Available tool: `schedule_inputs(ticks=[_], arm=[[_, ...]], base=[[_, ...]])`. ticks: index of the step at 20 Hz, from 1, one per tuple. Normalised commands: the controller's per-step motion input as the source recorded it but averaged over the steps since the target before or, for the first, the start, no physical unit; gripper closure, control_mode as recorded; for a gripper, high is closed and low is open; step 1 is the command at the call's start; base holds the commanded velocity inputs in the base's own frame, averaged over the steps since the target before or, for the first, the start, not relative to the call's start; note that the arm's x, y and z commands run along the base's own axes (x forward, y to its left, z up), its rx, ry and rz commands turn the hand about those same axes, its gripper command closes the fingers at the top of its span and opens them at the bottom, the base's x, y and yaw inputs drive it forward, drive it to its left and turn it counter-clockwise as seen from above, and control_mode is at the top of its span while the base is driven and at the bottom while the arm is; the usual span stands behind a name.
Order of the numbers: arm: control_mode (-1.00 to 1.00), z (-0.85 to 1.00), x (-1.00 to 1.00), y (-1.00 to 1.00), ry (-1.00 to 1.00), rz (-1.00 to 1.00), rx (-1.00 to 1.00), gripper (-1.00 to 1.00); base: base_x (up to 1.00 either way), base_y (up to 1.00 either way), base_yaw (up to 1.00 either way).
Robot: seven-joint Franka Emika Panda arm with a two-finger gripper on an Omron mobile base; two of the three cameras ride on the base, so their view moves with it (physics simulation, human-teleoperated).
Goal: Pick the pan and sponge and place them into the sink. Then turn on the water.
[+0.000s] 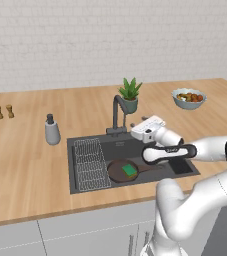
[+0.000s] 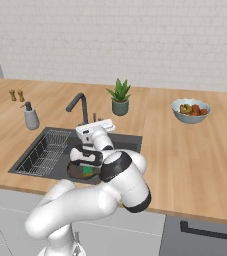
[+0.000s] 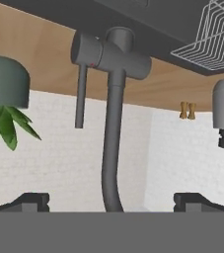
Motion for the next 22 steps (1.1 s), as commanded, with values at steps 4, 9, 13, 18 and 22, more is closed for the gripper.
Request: schedule_inputs(ticks=[4, 9, 13, 18, 22], arm=[[-1.0, -0.14, 0.16, 0.04, 0.03, 0.0, 0.0, -1.0], [-1.0, -0.09, 0.04, 0.0, 0.06, 0.0, 0.0, -1.0], [-1.0, -0.04, 0.0, 0.0, 0.03, 0.0, 0.0, -1.0], [-1.0, -0.06, 0.08, 0.0, 0.03, 0.0, 0.0, -1.0], [-1.0, -0.11, 0.16, 0.0, 0.07, 0.0, 0.0, -1.0]], base=[[0.0, 0.0, 0.0], [0.0, 0.0, 0.0], [0.0, 0.0, 0.0], [0.0, 0.0, 0.0], [0.0, 0.0, 0.0]])
